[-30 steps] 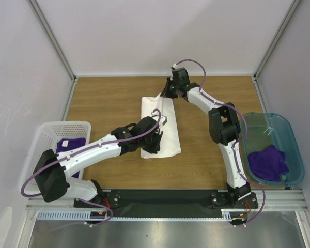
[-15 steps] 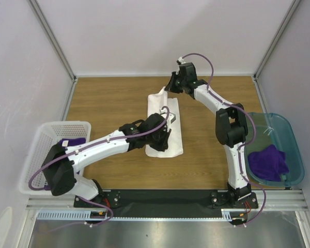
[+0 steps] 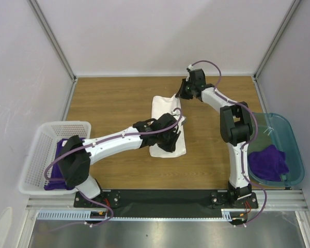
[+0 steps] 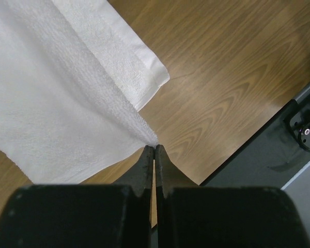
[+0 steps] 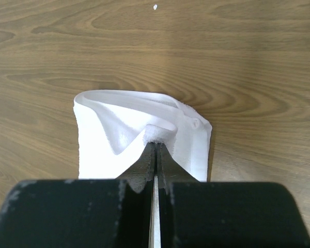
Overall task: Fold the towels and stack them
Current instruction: Fold the towel
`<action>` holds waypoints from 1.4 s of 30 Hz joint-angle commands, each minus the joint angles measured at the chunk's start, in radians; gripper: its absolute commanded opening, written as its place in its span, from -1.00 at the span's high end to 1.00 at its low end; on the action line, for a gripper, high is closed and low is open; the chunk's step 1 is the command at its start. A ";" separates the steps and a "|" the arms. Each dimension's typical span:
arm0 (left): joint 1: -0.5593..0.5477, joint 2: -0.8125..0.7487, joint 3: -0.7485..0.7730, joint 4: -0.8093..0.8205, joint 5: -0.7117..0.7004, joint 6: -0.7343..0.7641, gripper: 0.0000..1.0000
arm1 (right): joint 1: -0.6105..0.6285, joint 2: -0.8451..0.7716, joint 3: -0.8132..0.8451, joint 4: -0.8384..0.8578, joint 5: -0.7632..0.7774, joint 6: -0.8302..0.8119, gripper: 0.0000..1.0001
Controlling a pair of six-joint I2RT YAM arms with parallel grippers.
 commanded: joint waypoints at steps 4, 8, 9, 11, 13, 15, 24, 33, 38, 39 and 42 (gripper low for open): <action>-0.012 0.049 0.109 -0.005 0.048 0.039 0.99 | -0.023 -0.057 0.013 0.040 -0.026 -0.057 1.00; -0.012 0.061 0.128 -0.021 0.039 0.040 0.99 | -0.031 -0.036 0.011 0.029 0.011 -0.060 1.00; -0.012 0.062 0.131 -0.024 0.037 0.042 0.99 | -0.034 -0.028 0.008 0.019 0.017 -0.059 1.00; -0.012 0.064 0.137 -0.031 0.034 0.042 0.99 | -0.045 -0.020 0.003 0.012 0.037 -0.060 1.00; -0.011 0.075 0.148 -0.031 0.040 0.048 0.99 | -0.048 -0.011 -0.001 0.008 0.049 -0.071 1.00; -0.011 0.085 0.164 -0.031 0.047 0.056 0.99 | -0.057 -0.002 0.000 -0.004 0.057 -0.085 1.00; 0.021 0.167 0.273 -0.120 0.115 0.132 0.99 | -0.112 -0.017 -0.038 -0.040 0.018 -0.065 0.46; 0.080 0.190 0.327 -0.128 0.235 0.172 0.99 | -0.178 -0.262 -0.275 -0.054 -0.060 0.067 -0.13; 0.080 0.223 0.352 -0.154 0.270 0.200 1.00 | -0.171 -0.498 -0.571 -0.029 -0.095 0.138 -0.09; 0.080 0.225 0.355 -0.162 0.275 0.201 1.00 | -0.171 -0.540 -0.626 -0.014 -0.094 0.167 -0.08; 0.080 0.231 0.356 -0.160 0.286 0.201 0.99 | -0.163 -0.675 -0.757 -0.020 -0.112 0.182 0.00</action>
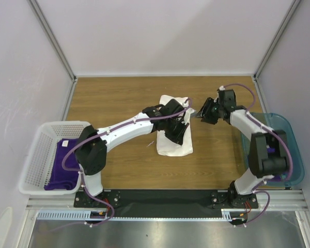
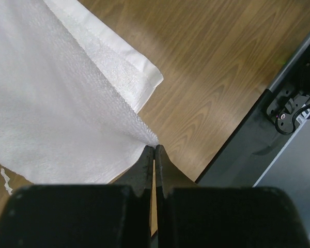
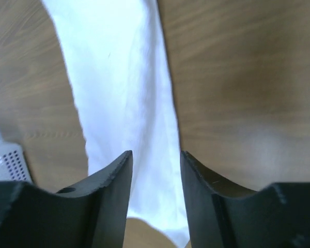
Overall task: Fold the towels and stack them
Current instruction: Fold the towel
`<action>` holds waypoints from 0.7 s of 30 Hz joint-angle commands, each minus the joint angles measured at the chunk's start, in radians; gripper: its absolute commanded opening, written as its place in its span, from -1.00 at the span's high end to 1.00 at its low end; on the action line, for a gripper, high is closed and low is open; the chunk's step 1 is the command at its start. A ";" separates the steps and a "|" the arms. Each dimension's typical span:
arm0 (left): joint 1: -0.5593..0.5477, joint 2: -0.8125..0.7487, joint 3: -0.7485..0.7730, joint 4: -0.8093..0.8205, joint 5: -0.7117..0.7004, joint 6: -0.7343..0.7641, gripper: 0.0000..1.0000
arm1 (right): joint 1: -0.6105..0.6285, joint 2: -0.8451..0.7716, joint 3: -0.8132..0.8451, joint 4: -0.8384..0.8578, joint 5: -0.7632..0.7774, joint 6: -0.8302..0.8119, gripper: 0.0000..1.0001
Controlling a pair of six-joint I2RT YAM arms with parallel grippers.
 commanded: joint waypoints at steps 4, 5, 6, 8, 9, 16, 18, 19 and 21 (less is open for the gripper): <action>-0.003 0.008 0.043 -0.005 0.075 0.028 0.99 | 0.076 -0.197 -0.136 -0.059 -0.048 0.000 0.24; -0.003 0.006 0.041 -0.003 0.078 0.028 0.99 | 0.096 -0.221 -0.161 -0.073 -0.020 -0.006 0.28; -0.003 0.002 0.040 -0.003 0.078 0.029 0.99 | 0.117 -0.234 -0.182 -0.085 -0.006 -0.011 0.34; -0.003 -0.004 0.032 -0.001 0.078 0.032 0.99 | 0.128 -0.269 -0.251 -0.069 -0.005 0.000 0.38; -0.003 -0.009 0.024 0.008 0.078 0.032 0.99 | 0.130 -0.278 -0.274 -0.056 -0.011 0.011 0.42; -0.003 -0.044 -0.028 0.049 0.083 0.016 1.00 | 0.206 -0.349 -0.406 -0.018 0.014 0.061 0.57; -0.003 -0.046 -0.040 0.060 0.080 0.009 0.99 | 0.214 -0.352 -0.425 -0.019 0.031 0.058 0.61; -0.003 -0.047 -0.040 0.064 0.078 0.008 0.99 | 0.220 -0.350 -0.432 -0.015 0.049 0.055 0.63; -0.004 -0.049 -0.043 0.071 0.074 -0.001 0.99 | 0.225 -0.343 -0.449 0.001 0.048 0.051 0.67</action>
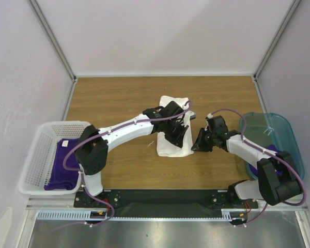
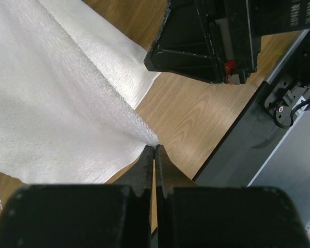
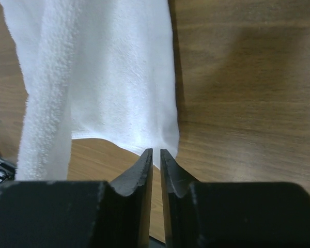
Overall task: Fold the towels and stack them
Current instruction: Fold the towel
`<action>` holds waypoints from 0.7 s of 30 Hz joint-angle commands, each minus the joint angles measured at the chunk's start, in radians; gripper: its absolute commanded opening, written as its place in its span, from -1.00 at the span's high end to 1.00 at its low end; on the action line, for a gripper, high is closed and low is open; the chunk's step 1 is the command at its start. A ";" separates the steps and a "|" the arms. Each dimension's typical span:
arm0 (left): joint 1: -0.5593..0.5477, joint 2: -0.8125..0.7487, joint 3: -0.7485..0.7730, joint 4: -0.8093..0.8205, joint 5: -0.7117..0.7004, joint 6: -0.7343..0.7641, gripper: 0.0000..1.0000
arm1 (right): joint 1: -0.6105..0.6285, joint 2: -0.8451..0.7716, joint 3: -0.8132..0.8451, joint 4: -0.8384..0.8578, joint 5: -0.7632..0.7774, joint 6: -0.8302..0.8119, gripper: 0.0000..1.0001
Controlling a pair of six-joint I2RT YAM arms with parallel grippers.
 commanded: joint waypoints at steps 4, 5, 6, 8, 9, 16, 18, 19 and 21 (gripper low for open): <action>-0.004 -0.059 -0.016 0.074 0.006 -0.026 0.99 | 0.026 0.003 -0.048 0.053 0.050 -0.006 0.76; -0.004 -0.058 -0.016 0.076 0.001 -0.040 0.99 | 0.029 0.006 -0.052 0.059 0.055 -0.006 0.77; -0.006 -0.058 -0.018 0.086 0.001 -0.046 0.99 | 0.030 0.006 -0.058 0.064 0.056 -0.006 0.79; -0.010 -0.058 -0.021 0.093 -0.002 -0.066 0.99 | 0.033 0.008 -0.069 0.076 0.056 -0.008 0.81; -0.018 -0.061 -0.025 0.105 0.001 -0.066 0.99 | 0.040 0.010 -0.071 0.079 0.053 -0.009 0.83; -0.066 -0.044 -0.050 0.139 -0.005 -0.089 0.99 | 0.064 0.028 -0.092 0.105 0.073 0.001 0.88; -0.075 -0.036 -0.057 0.155 -0.017 -0.106 0.99 | 0.064 0.028 -0.100 0.108 0.078 0.009 0.89; -0.076 -0.030 -0.061 0.162 -0.019 -0.112 0.99 | 0.064 0.028 -0.103 0.110 0.076 0.008 0.90; -0.081 -0.013 -0.064 0.171 -0.023 -0.130 0.99 | 0.069 0.023 -0.108 0.116 0.079 0.015 0.91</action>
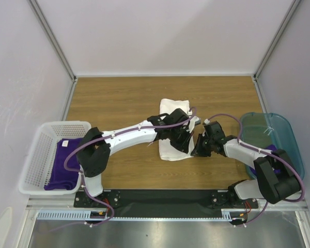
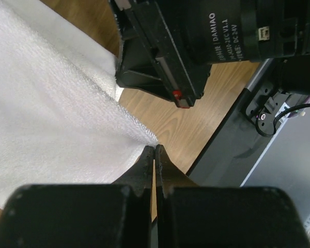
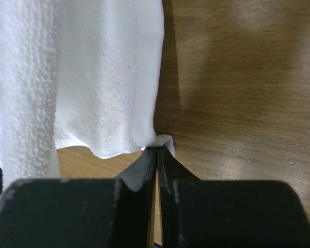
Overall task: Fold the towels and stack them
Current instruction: Fold the towel
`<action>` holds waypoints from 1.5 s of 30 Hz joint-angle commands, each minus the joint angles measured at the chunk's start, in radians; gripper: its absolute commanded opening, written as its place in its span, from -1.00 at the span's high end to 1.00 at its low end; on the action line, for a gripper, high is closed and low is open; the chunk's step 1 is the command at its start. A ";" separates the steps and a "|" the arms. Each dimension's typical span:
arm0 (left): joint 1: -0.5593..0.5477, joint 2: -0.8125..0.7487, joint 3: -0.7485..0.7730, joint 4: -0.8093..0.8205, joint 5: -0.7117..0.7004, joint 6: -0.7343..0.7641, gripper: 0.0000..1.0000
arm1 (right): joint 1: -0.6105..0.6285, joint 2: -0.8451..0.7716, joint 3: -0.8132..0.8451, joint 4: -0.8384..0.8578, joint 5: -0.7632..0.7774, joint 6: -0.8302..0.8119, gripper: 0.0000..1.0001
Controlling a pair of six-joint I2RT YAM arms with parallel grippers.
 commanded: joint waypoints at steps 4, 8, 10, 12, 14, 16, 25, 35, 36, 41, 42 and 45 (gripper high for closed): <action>-0.013 0.010 -0.011 0.071 -0.008 -0.056 0.99 | 0.012 0.002 -0.024 0.029 0.043 0.023 0.93; -0.016 0.027 -0.017 0.092 0.004 -0.070 1.00 | 0.021 0.005 -0.011 -0.005 0.054 0.026 0.93; -0.018 0.041 -0.014 0.097 0.010 -0.074 0.99 | 0.026 0.005 -0.004 -0.046 0.059 0.024 0.94; -0.024 0.053 -0.011 0.115 0.027 -0.087 0.99 | 0.027 0.002 0.004 -0.070 0.068 0.024 0.95; -0.032 0.062 -0.005 0.132 0.036 -0.094 0.99 | 0.032 -0.009 0.007 -0.094 0.075 0.035 0.95; -0.036 0.076 -0.003 0.141 0.039 -0.097 0.99 | 0.032 -0.011 0.015 -0.128 0.080 0.043 0.95; -0.064 0.125 -0.019 0.172 0.053 -0.117 0.98 | 0.047 -0.015 0.039 -0.217 0.086 0.066 0.98; -0.064 0.041 -0.080 0.126 0.015 -0.067 -0.15 | 0.038 -0.158 0.234 -0.496 0.141 0.048 0.77; -0.063 0.027 -0.082 0.120 0.004 -0.065 -0.21 | 0.021 -0.170 0.261 -0.517 0.152 0.044 0.75; 0.012 -0.136 -0.155 0.091 -0.048 -0.140 -0.53 | -0.037 -0.193 0.364 -0.556 0.137 0.026 0.67; 0.031 -0.175 -0.181 0.100 -0.047 -0.155 -0.57 | -0.042 -0.181 0.378 -0.548 0.128 0.023 0.64; 0.108 -0.333 -0.304 0.123 -0.085 -0.214 -0.65 | -0.042 -0.140 0.387 -0.486 0.064 0.021 0.52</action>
